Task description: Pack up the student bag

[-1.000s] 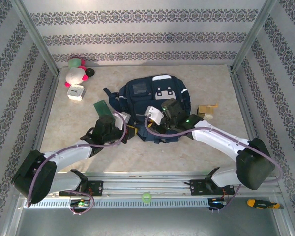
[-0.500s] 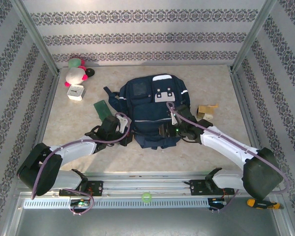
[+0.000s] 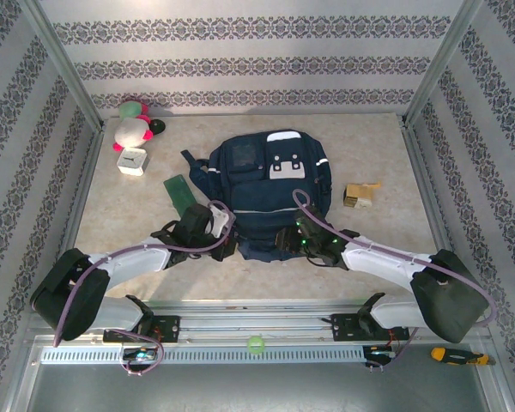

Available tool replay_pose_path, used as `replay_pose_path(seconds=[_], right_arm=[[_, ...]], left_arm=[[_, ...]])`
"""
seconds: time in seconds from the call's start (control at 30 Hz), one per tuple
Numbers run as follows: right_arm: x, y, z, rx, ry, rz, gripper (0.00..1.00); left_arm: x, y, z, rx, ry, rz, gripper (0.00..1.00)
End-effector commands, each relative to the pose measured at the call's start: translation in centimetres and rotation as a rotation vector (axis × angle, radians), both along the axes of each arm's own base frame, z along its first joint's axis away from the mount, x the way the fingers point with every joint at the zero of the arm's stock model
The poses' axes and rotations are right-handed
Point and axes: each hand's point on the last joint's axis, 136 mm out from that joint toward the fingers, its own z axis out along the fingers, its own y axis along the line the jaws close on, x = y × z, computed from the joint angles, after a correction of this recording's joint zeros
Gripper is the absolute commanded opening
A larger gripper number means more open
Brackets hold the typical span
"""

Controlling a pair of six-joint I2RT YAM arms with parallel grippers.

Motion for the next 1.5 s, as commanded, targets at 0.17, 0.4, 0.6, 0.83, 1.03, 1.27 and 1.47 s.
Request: replay_pose_path(seconds=[0.17, 0.4, 0.6, 0.83, 1.03, 1.27, 1.47], right_arm=[[1.9, 0.7, 1.2, 0.091, -0.092, -0.112, 0.42], [2.1, 1.1, 1.8, 0.11, -0.109, -0.116, 0.42], [2.2, 1.4, 2.7, 0.138, -0.132, -0.109, 0.42], [2.3, -0.1, 4.4, 0.103, -0.163, -0.047, 0.51], [3.6, -2.8, 5.7, 0.1, -0.153, 0.017, 0.54], [2.4, -2.4, 9.4, 0.099, -0.31, 0.171, 0.55], [-0.1, -1.4, 10.1, 0.132, -0.358, 0.258, 0.54]], left_arm=[[-3.9, -5.1, 2.2, -0.07, -0.009, -0.285, 0.05], [-5.7, -8.7, 3.3, -0.12, -0.004, -0.423, 0.08], [-4.8, -9.2, 3.1, -0.062, -0.03, -0.383, 0.17], [-3.7, -6.9, 5.6, -0.017, -0.195, -0.353, 0.64], [-0.8, -2.3, 8.7, 0.177, -0.522, -0.351, 0.77], [-1.3, 0.9, 5.7, 0.421, -0.706, -0.706, 0.75], [-0.2, -1.3, 4.3, 0.398, -0.766, -0.82, 0.76]])
